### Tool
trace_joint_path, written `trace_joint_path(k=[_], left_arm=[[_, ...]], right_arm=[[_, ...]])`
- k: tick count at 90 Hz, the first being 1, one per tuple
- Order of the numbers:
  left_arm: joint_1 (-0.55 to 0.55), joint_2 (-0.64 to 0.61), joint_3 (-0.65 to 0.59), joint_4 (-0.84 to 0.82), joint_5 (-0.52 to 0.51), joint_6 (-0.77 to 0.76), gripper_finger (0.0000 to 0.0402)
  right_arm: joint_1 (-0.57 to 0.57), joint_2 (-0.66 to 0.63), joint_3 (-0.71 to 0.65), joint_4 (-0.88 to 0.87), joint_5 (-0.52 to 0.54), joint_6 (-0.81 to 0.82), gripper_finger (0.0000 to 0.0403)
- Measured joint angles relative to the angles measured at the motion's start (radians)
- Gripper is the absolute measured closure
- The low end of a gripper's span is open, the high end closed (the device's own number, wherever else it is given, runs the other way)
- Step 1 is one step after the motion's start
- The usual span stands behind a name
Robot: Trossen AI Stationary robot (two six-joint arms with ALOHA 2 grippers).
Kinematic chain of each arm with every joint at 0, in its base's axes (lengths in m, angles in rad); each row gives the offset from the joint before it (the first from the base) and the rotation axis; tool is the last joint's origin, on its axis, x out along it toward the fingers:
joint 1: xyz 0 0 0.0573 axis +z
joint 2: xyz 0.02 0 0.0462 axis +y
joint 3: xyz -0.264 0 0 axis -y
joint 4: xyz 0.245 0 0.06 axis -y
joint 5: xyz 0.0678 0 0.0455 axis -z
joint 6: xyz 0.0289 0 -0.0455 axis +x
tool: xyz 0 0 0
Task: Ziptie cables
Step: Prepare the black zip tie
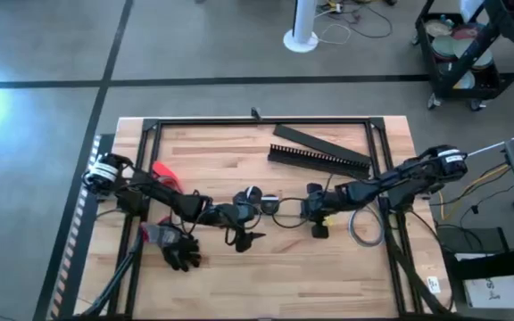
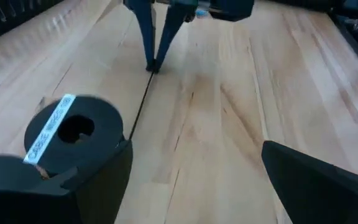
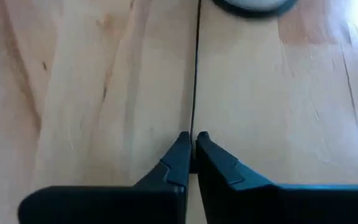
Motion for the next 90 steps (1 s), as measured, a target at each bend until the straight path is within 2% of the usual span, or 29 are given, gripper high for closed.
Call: trace_joint_path(k=[23,41,51,73,81,90], left_arm=[[0.0,0.003,0.005,0.084,-0.051,0.04,0.0056],[0.0,0.098,0.138,0.084,-0.063,0.132,0.0056],[0.001,0.181,0.259,0.006,-0.075,0.179,0.0056],[0.004,0.306,0.475,-0.263,-0.214,0.203,0.0057],[0.005,0.337,0.516,-0.275,-0.229,0.205,0.0076],[0.005,0.361,0.545,-0.273,-0.23,0.206,0.0122]], right_arm=[[0.038,-0.057,0.175,-0.246,0.0,-0.065,0.0401],[0.047,-0.052,0.266,-0.289,0.0,-0.073,0.0402],[0.047,-0.044,0.295,-0.288,-0.001,-0.07,0.0402],[0.047,-0.039,0.311,-0.305,-0.007,-0.061,0.0403],[0.047,-0.039,0.313,-0.306,-0.008,-0.055,0.0403],[0.047,-0.04,0.314,-0.308,-0.007,-0.043,0.0403]])
